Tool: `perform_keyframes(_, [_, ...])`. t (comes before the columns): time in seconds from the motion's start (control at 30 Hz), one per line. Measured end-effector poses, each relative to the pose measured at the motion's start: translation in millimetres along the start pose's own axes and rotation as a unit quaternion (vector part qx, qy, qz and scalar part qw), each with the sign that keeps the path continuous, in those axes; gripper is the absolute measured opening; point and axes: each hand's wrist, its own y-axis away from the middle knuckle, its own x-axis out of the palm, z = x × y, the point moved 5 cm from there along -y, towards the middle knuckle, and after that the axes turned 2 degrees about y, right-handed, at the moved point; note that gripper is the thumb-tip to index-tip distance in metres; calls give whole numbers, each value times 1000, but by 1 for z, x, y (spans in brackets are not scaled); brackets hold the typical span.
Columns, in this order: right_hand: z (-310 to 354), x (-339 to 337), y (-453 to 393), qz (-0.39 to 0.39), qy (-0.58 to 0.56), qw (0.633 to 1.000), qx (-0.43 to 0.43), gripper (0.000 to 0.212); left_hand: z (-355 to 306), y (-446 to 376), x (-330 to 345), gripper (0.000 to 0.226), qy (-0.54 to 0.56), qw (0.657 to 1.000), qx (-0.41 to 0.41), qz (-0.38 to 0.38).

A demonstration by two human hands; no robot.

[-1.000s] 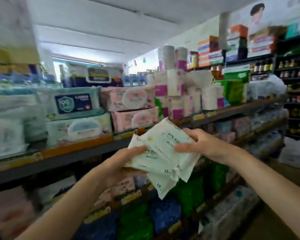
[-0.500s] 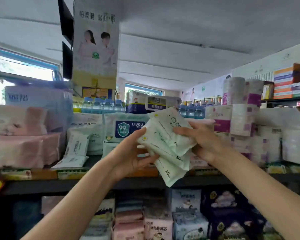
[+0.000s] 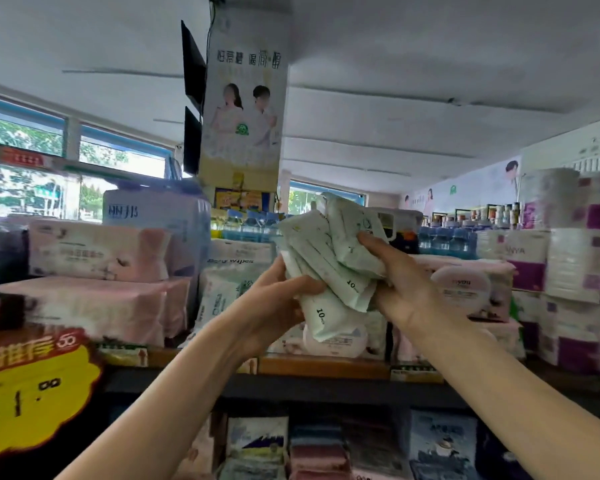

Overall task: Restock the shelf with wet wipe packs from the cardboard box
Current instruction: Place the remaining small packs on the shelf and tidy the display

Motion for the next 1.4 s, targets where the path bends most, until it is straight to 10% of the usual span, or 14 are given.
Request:
perform_keyframes(0.2, [-7,33,-8,-52,60,989,-122,30,-23,12,-52,58,13,998,36,-47])
perform_keyframes(0.37, [-36,78,-11,103,240,965,-37,50,-48,11,-85,43,-118,993,19,-16])
perform_keyframes(0.6, [-36,118,-31,255,173,951,-6,34,-93,-5,-110,28,-295,954,-21,50])
perform_keyframes(0.73, [-59,100,-68,124,240,961,-54,55,-91,-14,-155,26,-628,778,-14,6])
perform_keyframes(0.87, [-76,97,-93,49,451,878,-155,82,-18,-21,-175,42,-750,610,-201,158])
perform_keyframes(1.1, [-81,111,-109,76,430,885,-162,78,25,-42,-196,80,-788,490,-328,178])
perform_keyframes(1.27, [-78,104,-103,69,447,874,-179,79,10,-48,-177,64,-838,477,-227,137])
perform_keyframes(1.4, [-74,106,-105,44,462,866,-186,91,-33,-77,-196,50,-815,562,-138,45])
